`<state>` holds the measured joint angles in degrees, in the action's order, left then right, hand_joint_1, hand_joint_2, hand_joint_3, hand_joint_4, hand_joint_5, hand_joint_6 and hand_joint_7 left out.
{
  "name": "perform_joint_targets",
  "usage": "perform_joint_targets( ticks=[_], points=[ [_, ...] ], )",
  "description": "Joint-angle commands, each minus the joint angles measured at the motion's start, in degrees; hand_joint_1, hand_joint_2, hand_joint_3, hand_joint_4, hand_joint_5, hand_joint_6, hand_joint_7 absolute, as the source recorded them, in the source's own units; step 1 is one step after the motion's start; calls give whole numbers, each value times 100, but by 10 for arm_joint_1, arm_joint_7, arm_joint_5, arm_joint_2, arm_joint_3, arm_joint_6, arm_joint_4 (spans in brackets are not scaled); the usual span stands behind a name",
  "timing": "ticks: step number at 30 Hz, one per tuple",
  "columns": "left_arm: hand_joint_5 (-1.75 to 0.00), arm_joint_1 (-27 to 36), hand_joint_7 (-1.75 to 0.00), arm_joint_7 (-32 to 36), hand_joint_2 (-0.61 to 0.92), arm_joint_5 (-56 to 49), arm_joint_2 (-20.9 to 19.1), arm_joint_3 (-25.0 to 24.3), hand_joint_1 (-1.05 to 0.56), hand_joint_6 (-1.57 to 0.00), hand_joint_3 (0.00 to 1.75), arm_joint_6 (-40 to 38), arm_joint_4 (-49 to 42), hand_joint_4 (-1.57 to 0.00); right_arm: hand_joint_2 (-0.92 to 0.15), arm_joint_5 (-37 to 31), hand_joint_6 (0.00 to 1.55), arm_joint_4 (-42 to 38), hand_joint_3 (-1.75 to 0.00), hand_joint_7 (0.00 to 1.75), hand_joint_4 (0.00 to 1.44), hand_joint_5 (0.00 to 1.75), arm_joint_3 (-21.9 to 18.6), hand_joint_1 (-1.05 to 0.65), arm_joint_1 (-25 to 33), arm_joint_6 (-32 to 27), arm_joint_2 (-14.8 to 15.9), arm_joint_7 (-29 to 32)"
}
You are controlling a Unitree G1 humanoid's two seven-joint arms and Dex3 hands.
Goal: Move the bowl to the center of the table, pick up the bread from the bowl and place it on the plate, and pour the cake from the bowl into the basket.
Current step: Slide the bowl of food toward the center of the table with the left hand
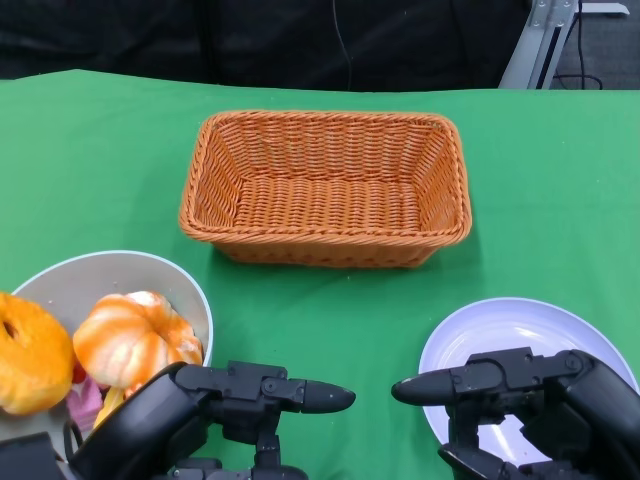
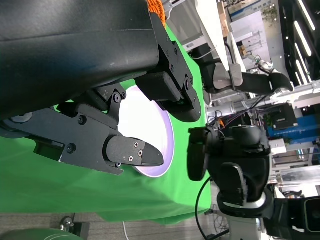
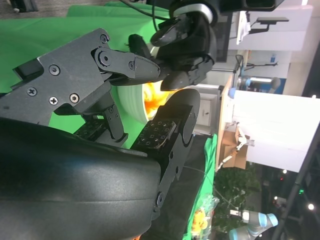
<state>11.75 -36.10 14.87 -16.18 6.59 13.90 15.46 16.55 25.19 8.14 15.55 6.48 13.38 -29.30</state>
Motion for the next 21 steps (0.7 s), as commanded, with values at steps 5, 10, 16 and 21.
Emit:
perform_joint_targets(
  ticks=[5, 10, 16, 21],
  points=[
    [-145, 1, -1, 7, 92, 8, 5, -9, -21, -80, 19, 17, 3, -84, -64, -12, 89, -17, -65, 0, 84, 158, 0, -22, -4, 4, 2, -1],
    [-144, -2, -1, 19, 92, 4, 18, -18, -24, -80, 17, 33, -4, -85, -63, -11, 90, -18, -65, 0, 84, 159, -2, -24, -3, 1, 1, 1],
    [-144, -1, -1, 20, 92, 12, 21, -26, -26, -80, 18, 30, -2, -84, -64, -11, 90, -12, -64, 0, 84, 159, 0, -23, 1, -14, 6, 2],
    [-144, -4, -1, 16, 92, 16, 29, -28, -26, -81, 16, 47, -12, -84, -64, -17, 89, -21, -66, 0, 83, 160, -1, -21, -2, -12, 10, -4]
  ],
)
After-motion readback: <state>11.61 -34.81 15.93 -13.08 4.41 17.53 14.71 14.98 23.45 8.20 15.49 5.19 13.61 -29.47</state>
